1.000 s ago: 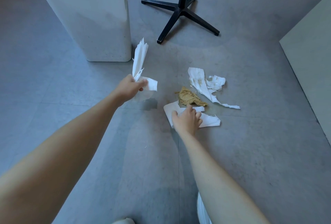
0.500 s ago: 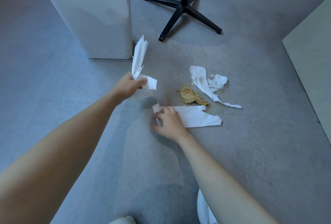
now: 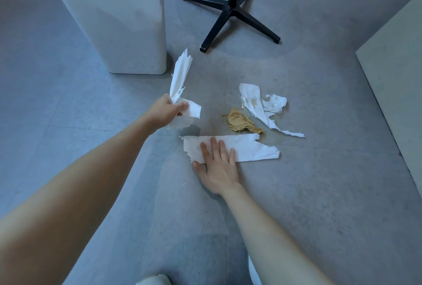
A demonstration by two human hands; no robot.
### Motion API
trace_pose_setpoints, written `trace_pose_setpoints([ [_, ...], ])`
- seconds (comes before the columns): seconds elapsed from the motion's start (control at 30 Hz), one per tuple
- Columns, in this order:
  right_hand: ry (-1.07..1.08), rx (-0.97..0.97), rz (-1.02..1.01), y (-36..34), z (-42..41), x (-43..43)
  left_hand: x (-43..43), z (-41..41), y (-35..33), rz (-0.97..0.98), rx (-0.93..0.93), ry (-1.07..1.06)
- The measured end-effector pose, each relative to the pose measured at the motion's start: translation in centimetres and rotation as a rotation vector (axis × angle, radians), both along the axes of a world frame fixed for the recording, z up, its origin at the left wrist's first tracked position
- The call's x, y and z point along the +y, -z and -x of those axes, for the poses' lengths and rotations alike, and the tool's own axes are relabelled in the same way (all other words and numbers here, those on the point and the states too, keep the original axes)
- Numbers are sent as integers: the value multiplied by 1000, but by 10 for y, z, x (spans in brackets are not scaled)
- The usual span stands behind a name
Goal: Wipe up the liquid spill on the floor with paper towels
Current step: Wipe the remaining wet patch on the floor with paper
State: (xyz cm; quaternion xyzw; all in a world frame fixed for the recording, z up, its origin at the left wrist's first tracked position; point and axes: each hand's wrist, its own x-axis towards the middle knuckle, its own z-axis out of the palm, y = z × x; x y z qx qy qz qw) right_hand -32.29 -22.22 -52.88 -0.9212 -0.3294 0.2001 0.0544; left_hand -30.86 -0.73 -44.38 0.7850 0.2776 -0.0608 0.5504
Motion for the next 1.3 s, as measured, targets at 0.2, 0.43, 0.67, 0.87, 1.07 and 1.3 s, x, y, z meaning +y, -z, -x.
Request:
trace_pose_setpoints([
  [0.2,-95,65,30,2,4,14,-10,4,-9,-12,-22,35],
  [0.43,265,-212,-65,-5,-25,-22,-9,8,-11,-14,-15,56],
  [0.67,349,-111,67,6,-36,-59,-7,6,-6,-51,24,46],
  [0.87,518,-36,103,2,-34,-53,-12,0,2,-56,64,79],
  [1.07,642,219,-567,-41,-51,-10,-31,-8,5,6,93,101],
  [1.3,1098,1030,-948,-78,-68,20,-69,-25,-1,41,26,184],
])
